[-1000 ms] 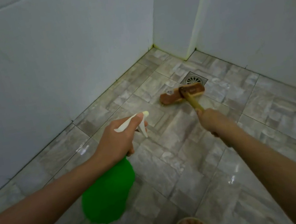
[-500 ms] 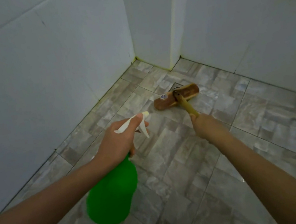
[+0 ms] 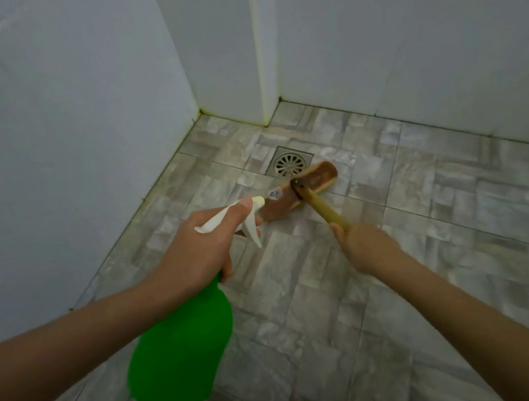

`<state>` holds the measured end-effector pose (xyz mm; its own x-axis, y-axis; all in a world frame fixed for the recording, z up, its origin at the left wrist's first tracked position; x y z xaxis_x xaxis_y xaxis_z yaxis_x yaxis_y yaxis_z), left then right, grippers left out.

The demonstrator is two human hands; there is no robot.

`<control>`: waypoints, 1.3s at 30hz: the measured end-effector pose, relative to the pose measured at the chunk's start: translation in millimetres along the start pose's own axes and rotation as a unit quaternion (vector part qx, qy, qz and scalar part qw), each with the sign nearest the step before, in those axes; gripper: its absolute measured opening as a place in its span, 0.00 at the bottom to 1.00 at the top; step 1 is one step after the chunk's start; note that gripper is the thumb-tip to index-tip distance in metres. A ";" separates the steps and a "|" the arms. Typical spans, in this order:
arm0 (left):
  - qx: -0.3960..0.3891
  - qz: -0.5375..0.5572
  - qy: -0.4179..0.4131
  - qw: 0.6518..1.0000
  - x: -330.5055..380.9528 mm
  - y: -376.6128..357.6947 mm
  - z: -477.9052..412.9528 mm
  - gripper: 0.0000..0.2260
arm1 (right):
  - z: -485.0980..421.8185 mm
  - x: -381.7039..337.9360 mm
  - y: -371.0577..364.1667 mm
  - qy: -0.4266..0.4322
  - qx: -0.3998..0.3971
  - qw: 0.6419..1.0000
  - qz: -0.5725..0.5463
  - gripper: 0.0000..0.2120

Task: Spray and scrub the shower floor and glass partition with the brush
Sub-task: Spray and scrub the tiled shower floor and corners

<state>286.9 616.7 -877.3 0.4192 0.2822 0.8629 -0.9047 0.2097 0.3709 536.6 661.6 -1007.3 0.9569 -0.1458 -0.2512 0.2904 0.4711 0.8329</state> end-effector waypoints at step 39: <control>-0.307 -0.082 -0.078 0.945 29.6 -215.5 -22.3 0.28 | 201.8 263.5 -25.4 -0.338 0.104 0.923 -0.153 0.34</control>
<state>495.9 600.8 -939.3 0.4899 0.0681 0.8691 -0.5943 0.7555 0.2757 780.8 435.6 -995.1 0.5894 -0.7868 -0.1832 0.4719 0.1512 0.8686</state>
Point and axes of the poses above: each hand's wrist, its own z-axis away from the middle knuckle, its own y-axis out of the back of the hand, x = y × z, the point moved 4 cm from there along -z, towards the middle knuckle, and after that the axes turned 3 degrees about -x, right-handed, at the moved point
